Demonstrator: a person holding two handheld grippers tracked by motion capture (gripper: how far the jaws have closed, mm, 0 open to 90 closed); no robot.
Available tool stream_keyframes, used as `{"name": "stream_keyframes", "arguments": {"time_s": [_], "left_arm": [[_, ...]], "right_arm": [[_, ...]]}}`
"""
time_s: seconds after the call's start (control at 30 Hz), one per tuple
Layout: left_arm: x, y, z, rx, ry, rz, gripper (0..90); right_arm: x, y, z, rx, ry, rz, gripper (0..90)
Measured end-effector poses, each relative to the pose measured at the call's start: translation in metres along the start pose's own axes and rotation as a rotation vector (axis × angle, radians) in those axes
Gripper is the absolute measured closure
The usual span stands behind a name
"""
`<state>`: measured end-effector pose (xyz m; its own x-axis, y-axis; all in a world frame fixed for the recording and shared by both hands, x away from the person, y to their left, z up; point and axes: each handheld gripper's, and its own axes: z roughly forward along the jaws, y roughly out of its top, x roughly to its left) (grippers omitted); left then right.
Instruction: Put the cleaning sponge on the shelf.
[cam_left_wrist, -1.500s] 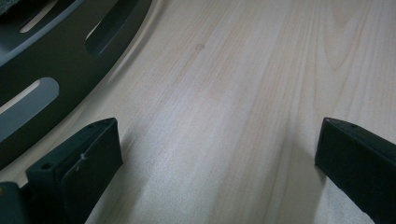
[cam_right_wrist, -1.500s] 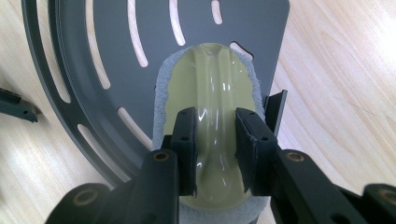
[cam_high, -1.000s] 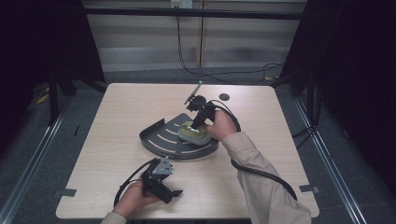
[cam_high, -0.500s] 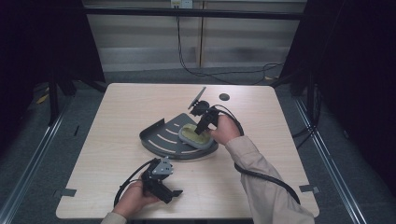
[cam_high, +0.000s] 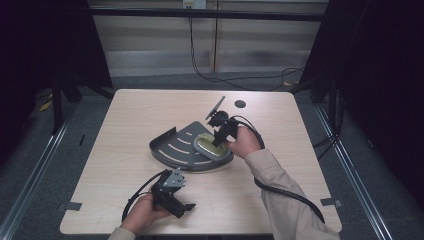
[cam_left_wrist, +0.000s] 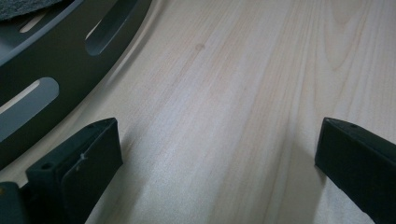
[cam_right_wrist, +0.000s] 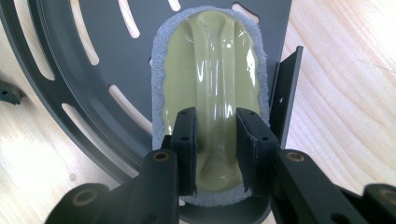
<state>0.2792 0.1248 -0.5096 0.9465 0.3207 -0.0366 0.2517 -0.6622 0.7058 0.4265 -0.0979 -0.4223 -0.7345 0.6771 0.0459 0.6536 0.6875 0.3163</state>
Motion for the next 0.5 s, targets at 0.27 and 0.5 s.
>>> {"name": "stream_keyframes", "arguments": {"time_s": [0.27,0.5], "left_arm": [[0.0001,0.0000,0.0000,0.001,0.000,0.001,0.0],[0.0000,0.0000,0.0000,0.001,0.000,0.000,0.0]], "right_arm": [[-0.0015,-0.0035,0.0009,0.004,-0.001,0.003,70.0],[0.0001,-0.0044,0.0011,0.004,-0.010,0.012,69.9]]}}
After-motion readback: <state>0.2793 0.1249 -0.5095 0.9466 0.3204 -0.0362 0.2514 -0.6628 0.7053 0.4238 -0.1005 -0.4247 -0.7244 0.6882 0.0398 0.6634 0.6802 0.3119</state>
